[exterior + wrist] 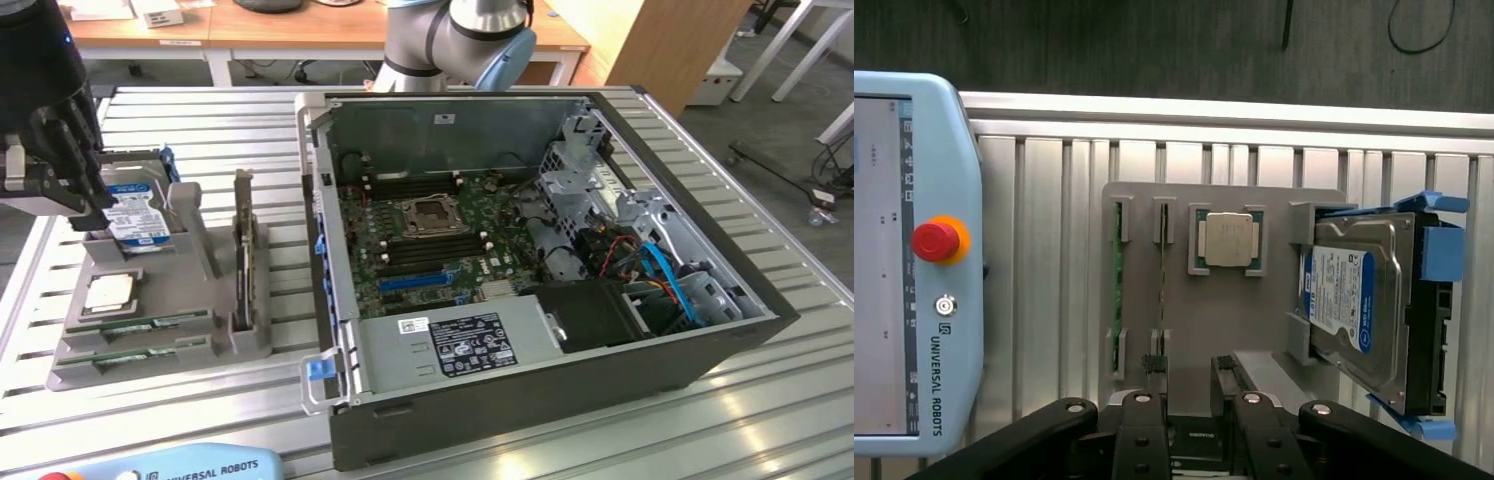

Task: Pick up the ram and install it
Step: 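Pick up the ram and move it above insertion slot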

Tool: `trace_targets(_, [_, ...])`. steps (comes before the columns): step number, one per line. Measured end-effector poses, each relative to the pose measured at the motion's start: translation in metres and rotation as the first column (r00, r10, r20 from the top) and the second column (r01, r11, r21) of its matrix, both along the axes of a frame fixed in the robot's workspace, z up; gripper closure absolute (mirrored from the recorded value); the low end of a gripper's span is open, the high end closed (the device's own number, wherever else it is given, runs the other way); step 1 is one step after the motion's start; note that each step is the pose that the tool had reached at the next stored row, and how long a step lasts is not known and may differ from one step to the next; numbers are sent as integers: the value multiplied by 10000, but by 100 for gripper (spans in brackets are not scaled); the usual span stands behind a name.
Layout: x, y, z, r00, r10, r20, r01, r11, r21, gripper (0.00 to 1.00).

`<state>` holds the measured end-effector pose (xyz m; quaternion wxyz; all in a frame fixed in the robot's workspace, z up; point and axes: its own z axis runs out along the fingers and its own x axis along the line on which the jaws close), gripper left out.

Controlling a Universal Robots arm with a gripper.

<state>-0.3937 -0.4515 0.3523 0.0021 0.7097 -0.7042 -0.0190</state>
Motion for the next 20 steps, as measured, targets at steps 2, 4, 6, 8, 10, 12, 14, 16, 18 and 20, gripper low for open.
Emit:
trace_targets(2, [0,0,-36,10000,0,3,0,10000,0,69])
trace_targets(4, [-1,0,-73,10000,-1,7,1,10000,-1,69])
trace_targets(6, [0,0,-109,10000,0,11,0,10000,-1,69])
trace_targets(8, [-1,0,-145,10000,-1,16,1,10000,-1,69])
trace_targets(10, [0,0,-181,10000,0,23,0,10000,-1,69])
trace_targets(12, [0,0,-213,10000,-1,31,1,10000,-1,69])
trace_targets(14, [0,0,-247,10000,0,38,0,10000,-1,69])
trace_targets(16, [-1,0,-277,10000,-1,43,1,10000,-1,69])
trace_targets(18, [0,0,-306,10000,0,49,0,10000,-1,69])
trace_targets(20, [0,0,-331,10000,0,51,0,10000,-1,69])
